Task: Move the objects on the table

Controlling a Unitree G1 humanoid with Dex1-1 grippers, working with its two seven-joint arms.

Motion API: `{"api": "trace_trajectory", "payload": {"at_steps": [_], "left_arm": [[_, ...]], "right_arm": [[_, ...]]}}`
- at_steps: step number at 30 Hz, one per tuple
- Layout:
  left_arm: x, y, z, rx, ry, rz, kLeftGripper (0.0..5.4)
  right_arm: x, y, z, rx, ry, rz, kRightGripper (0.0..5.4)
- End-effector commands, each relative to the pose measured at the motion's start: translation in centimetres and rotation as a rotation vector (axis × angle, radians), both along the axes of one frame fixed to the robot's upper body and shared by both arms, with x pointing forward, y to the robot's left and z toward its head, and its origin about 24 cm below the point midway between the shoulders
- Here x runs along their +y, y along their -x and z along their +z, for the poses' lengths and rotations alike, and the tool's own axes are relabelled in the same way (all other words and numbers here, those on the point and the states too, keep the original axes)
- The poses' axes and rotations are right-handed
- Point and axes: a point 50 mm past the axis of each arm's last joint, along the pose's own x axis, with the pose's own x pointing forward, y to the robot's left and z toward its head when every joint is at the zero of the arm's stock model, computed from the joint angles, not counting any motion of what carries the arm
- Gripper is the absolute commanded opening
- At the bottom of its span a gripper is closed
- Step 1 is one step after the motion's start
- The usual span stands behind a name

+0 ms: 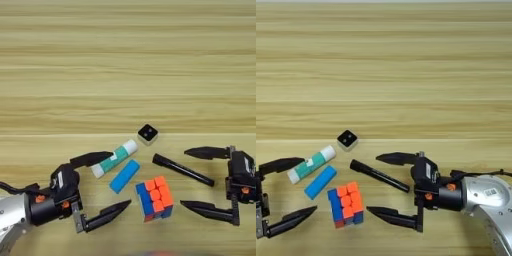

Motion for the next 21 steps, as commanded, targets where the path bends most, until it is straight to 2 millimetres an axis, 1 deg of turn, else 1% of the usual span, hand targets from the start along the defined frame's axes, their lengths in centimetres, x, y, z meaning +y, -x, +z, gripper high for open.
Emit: {"api": "trace_trajectory", "payload": {"at_steps": [1, 5, 8, 13, 17, 21], "left_arm": [[-1.3, 0.7, 0.0, 0.014, -0.018, -0.071, 5.38], [-2.4, 0.9, -0.3, 0.014, -0.021, -0.103, 5.38], [-2.8, 0.9, -0.7, 0.010, -0.043, -0.116, 5.38], [-3.3, 0.5, -1.4, -0.001, -0.078, -0.116, 5.38], [-3.7, -0.4, -2.6, -0.013, -0.120, -0.091, 5.38], [-4.0, -0.8, -3.3, -0.012, -0.132, -0.085, 5.38]], "right_arm": [[-0.1, -0.5, 0.6, -0.041, 0.000, -0.005, 5.40], [-0.1, -0.6, 0.9, -0.051, -0.002, -0.009, 5.40], [-0.1, -0.6, 1.0, -0.057, -0.006, -0.010, 5.40], [-0.2, -0.6, 1.3, -0.063, -0.008, -0.010, 5.40], [-0.1, -0.5, 1.5, -0.070, -0.016, -0.008, 5.40], [-0.1, -0.5, 1.5, -0.072, -0.015, -0.005, 5.40]]}}
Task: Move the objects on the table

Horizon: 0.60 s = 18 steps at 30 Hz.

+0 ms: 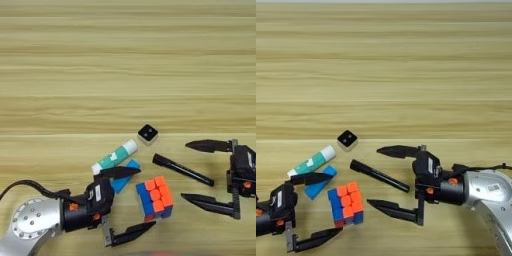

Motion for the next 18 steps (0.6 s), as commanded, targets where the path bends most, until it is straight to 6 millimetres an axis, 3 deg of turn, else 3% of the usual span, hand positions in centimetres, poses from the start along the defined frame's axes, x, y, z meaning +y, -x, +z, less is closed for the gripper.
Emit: {"api": "trace_trajectory", "payload": {"at_steps": [1, 5, 18], "left_arm": [[-0.27, -0.43, -0.61, -0.013, -0.023, -0.002, 5.38], [-0.52, -0.59, -1.16, -0.001, -0.022, -0.004, 5.38], [-0.85, -0.46, -1.59, -0.003, -0.015, -0.013, 4.05]], "right_arm": [[-0.12, -0.14, 0.57, -0.024, -0.007, 0.001, 5.40], [-0.18, -0.25, 0.64, -0.030, -0.004, -0.001, 5.40], [-0.34, -0.32, 0.67, -0.034, -0.002, -0.007, 5.40]]}}
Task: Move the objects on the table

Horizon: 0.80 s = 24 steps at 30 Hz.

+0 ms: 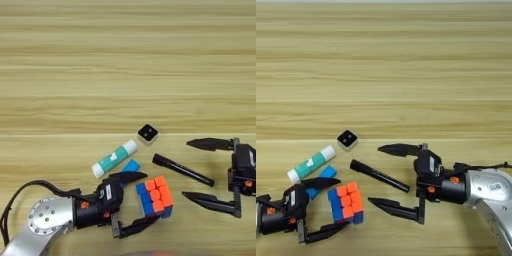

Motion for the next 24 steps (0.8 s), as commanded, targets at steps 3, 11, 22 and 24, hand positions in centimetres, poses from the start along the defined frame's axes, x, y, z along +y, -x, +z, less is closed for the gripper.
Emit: {"api": "trace_trajectory", "payload": {"at_steps": [3, 11, 22, 24], "left_arm": [[0.11, -0.08, -0.18, -0.016, -0.021, 0.007, 3.72], [0.25, 0.03, -0.16, -0.019, -0.022, 0.013, 3.26], [0.52, 0.05, -0.15, -0.023, -0.025, 0.025, 3.26], [0.65, 0.06, -0.07, -0.025, -0.027, 0.024, 3.26]], "right_arm": [[-0.19, -0.23, 0.45, -0.023, -0.004, -0.001, 5.40], [-0.22, -0.19, 0.41, -0.020, -0.003, -0.004, 5.40], [-0.18, -0.31, 0.41, -0.021, -0.006, -0.003, 5.40], [-0.19, -0.34, 0.40, -0.021, -0.005, -0.003, 5.40]]}}
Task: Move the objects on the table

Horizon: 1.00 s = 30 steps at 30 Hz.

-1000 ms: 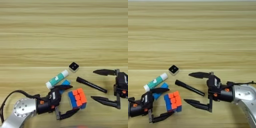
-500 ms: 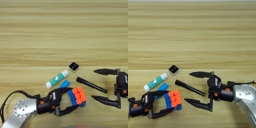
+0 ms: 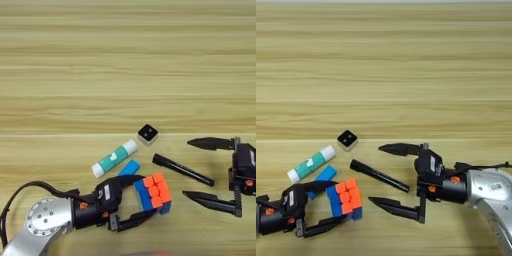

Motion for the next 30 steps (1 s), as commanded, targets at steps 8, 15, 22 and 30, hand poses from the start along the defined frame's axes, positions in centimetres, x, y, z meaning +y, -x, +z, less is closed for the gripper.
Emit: {"api": "trace_trajectory", "payload": {"at_steps": [8, 15, 22, 30], "left_arm": [[2.1, 0.2, 0.6, -0.023, -0.033, 0.043, 3.26], [3.1, 1.0, 1.0, -0.006, -0.020, 0.075, 3.26], [3.9, 1.5, 1.0, 0.012, -0.032, 0.086, 3.26], [4.5, 1.9, 0.4, 0.040, -0.076, 0.076, 3.26]], "right_arm": [[-0.2, -0.4, 0.4, -0.020, -0.008, -0.004, 5.40], [-0.2, -0.5, 0.4, -0.024, -0.009, -0.002, 5.40], [-0.2, -0.5, 0.3, -0.022, -0.010, -0.001, 5.40], [-0.2, -0.5, 0.2, -0.016, -0.006, -0.007, 5.40]]}}
